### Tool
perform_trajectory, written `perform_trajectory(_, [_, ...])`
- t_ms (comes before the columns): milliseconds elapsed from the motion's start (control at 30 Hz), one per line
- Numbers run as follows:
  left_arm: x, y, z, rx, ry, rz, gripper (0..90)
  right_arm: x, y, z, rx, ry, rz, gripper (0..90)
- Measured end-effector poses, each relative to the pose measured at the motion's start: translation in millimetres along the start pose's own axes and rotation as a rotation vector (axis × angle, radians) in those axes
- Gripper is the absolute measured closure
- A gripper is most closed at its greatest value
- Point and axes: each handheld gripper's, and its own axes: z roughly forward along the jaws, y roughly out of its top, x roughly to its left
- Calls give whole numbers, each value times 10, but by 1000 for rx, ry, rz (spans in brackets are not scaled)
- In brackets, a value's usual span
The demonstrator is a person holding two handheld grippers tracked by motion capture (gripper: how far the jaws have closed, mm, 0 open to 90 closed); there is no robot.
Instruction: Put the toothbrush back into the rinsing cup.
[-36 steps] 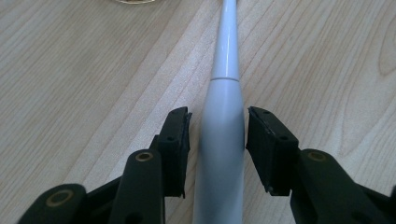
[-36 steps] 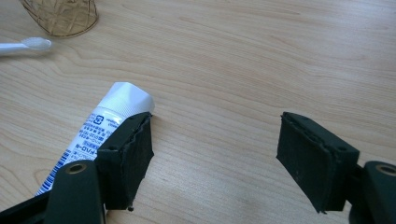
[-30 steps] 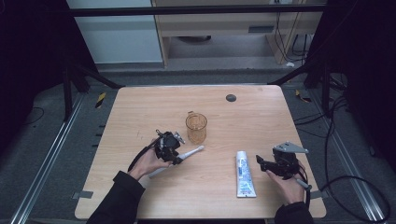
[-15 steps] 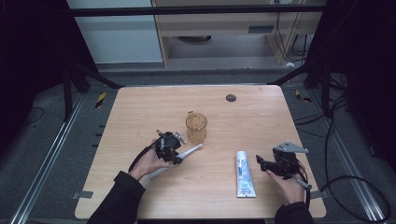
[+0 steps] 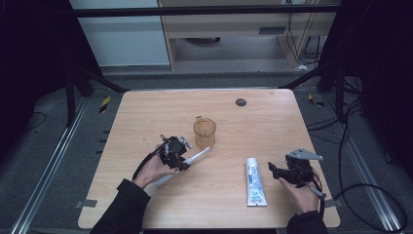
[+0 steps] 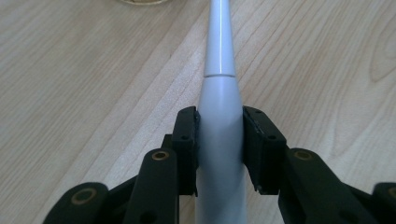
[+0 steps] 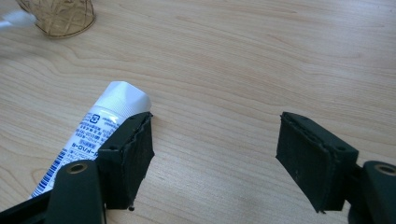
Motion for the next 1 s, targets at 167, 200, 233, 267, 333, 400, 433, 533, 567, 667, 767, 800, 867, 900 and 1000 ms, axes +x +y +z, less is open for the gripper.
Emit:
perform_trajectory(167, [8,-42,-128,-23,12,-7,669,-14,-4,-3,-1,0,-1,271])
perform_trajectory(200, [8,-49,-150,-31,15,-11,669,-13,-5,-3,0,-1,1,271])
perform_trajectory(233, [8,-55,-174,-41,16,-16,669,-12,-6,-4,1,-2,4,271])
perform_trajectory(267, [6,-60,-201,-47,15,-19,669,-14,-6,-5,1,-2,4,271])
perform_trajectory(333, [-2,-73,-257,-68,21,-26,669,-18,-8,-5,1,-3,5,272])
perform_trajectory(400, [-14,-87,-320,-94,31,-34,669,-19,-11,-3,2,-3,6,272])
perform_trajectory(433, [-13,-93,-355,-100,34,-34,670,-18,-11,-4,3,-2,8,272])
perform_trajectory(533, [-12,-117,-472,-145,52,-45,669,-19,-11,-4,1,-4,6,272])
perform_trajectory(567, [-8,-122,-503,-154,58,-42,670,-19,-12,-4,2,-4,5,273])
perform_trajectory(667, [1,-145,-619,-194,74,-51,670,-18,-13,-1,4,-3,6,273])
perform_trajectory(767, [12,-169,-733,-232,87,-64,670,-16,-12,-5,4,-2,9,273])
perform_trajectory(800, [13,-177,-771,-244,98,-67,670,-18,-12,-4,3,-3,8,273])
perform_trajectory(867, [20,-193,-834,-271,115,-80,669,-21,-13,-5,2,-4,8,273])
perform_trajectory(900, [31,-203,-872,-286,122,-92,669,-21,-13,-7,3,-1,12,273])
perform_trajectory(1000, [57,-228,-944,-323,152,-119,670,-22,-15,-6,2,-3,11,273])
